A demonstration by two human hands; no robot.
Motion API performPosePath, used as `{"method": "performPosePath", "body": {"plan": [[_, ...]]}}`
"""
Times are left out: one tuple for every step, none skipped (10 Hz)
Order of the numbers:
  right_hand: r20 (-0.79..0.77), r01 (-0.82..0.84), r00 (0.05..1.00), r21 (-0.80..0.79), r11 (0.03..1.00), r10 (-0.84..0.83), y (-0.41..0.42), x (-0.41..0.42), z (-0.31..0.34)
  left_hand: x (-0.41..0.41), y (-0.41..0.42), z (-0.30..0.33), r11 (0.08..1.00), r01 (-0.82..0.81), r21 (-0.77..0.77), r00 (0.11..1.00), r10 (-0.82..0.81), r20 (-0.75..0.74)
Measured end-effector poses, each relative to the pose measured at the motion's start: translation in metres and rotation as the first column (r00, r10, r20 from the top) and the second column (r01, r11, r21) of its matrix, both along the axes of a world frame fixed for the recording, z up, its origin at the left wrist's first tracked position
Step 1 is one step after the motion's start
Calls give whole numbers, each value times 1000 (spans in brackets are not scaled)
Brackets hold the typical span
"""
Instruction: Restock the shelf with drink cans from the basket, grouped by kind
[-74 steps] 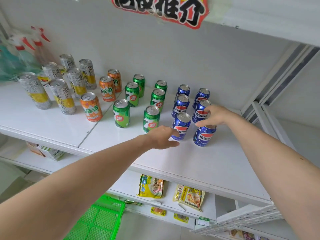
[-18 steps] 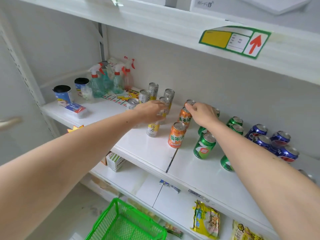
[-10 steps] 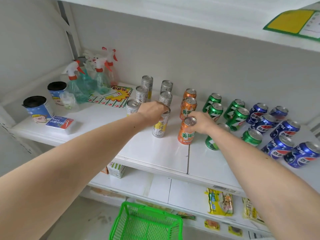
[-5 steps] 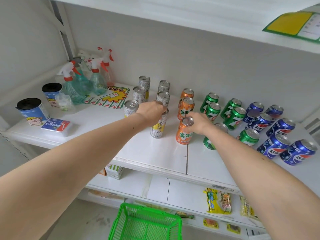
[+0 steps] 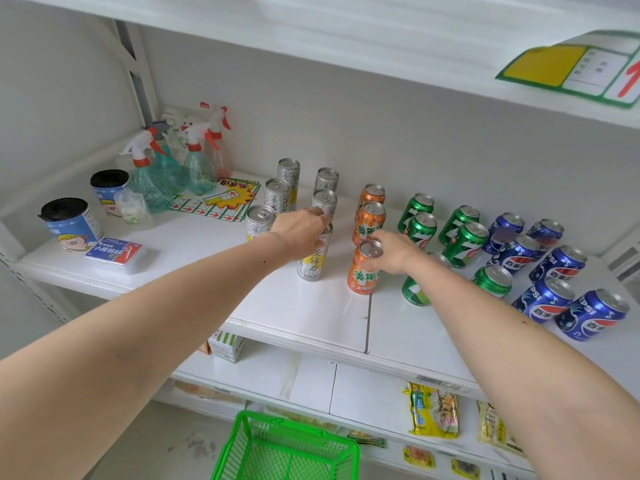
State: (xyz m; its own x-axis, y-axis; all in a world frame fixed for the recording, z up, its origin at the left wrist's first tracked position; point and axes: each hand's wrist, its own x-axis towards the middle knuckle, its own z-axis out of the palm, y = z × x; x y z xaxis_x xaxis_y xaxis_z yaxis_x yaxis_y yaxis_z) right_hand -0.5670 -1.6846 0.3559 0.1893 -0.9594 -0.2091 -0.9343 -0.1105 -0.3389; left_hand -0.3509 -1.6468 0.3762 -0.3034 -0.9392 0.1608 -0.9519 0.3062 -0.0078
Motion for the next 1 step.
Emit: {"method": "performPosePath", "body": {"plan": [[8,6,1000,-7,1000,-6,-3,-5,-3,-3,-3,0,1000,-6,-6,1000,6,-1]]}}
